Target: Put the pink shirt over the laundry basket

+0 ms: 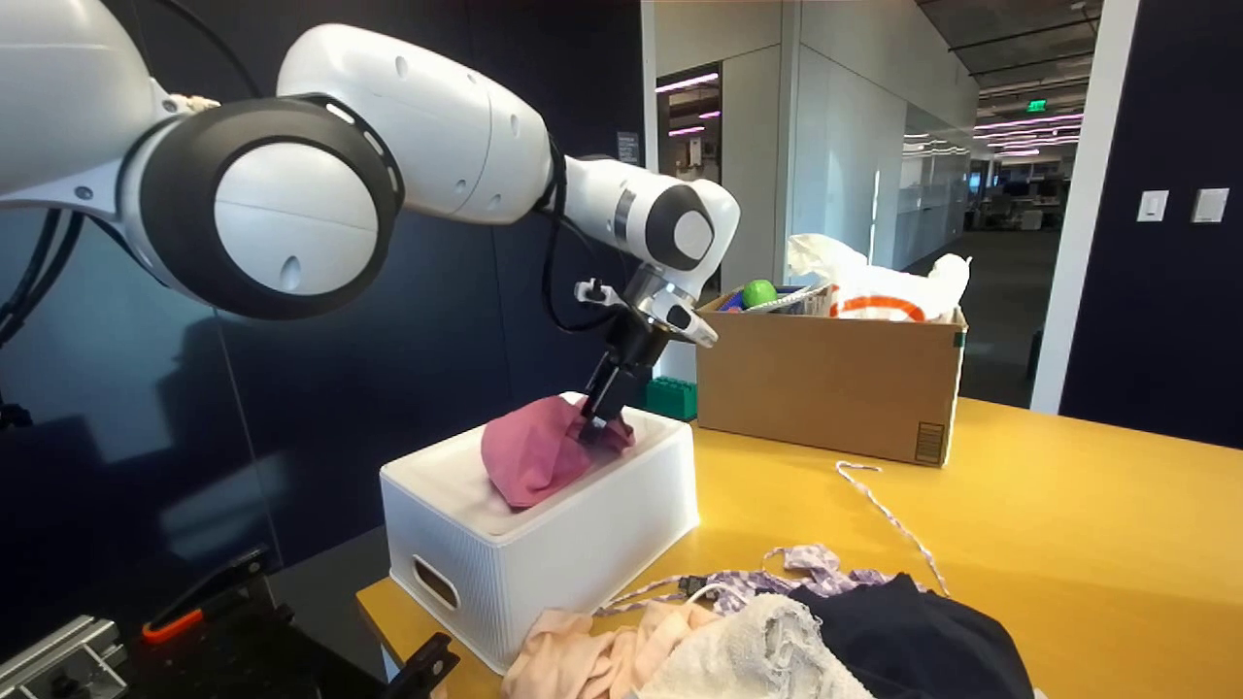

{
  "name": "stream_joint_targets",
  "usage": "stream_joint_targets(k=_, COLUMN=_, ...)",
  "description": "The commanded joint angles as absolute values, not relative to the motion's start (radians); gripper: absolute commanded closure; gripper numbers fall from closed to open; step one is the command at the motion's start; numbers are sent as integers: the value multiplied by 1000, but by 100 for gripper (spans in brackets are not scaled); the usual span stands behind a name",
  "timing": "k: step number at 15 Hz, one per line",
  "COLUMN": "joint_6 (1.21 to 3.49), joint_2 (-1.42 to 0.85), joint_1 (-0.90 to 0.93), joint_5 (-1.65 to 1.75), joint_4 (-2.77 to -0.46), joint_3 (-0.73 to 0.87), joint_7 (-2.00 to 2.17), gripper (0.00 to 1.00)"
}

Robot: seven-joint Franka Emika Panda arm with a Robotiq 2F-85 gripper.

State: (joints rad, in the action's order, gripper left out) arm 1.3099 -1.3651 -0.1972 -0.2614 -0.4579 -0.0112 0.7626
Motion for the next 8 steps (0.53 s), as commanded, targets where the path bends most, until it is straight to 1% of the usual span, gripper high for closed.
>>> stream_joint_targets(k=1, joint_6=1367, joint_2=-1392, joint_1=-203, joint_5=-276, joint_4=-422, joint_3=-28, joint_7=849, gripper=49)
stream_joint_targets(k=7, joint_6=1437, joint_2=-1348, joint_1=-186, joint_5=-252, joint_4=-462, joint_3=-16, joint_7=930, gripper=95)
stream_joint_targets(k=8, joint_6=1446, joint_2=-1343, joint_1=-183, joint_5=-248, joint_4=-461, joint_3=-13, joint_7=946, gripper=99)
